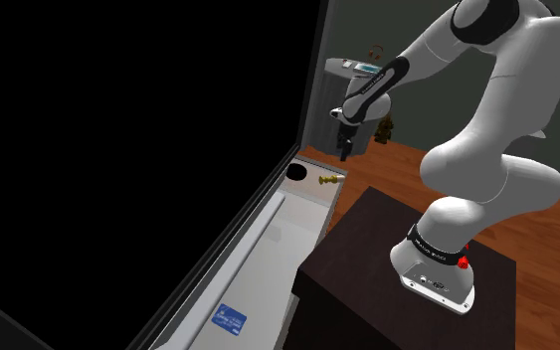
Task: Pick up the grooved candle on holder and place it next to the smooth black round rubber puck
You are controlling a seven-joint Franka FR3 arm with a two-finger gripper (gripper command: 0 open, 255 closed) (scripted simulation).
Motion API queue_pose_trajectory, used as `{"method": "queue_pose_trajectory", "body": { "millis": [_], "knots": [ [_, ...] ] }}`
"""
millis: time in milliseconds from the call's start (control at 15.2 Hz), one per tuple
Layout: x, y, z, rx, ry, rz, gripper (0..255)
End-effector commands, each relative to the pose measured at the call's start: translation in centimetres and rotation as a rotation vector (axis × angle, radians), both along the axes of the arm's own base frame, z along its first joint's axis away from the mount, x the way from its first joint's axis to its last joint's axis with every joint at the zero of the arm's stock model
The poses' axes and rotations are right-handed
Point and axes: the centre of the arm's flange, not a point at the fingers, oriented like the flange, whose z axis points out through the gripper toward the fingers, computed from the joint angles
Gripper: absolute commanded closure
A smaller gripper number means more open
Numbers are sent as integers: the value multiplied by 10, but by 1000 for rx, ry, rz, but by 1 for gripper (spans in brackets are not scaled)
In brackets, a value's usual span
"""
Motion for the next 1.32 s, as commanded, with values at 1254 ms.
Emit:
{"method": "queue_pose_trajectory", "body": {
  "millis": [1254],
  "knots": [
    [-3,-13,-145,24,2,-9,0]
  ]
}}
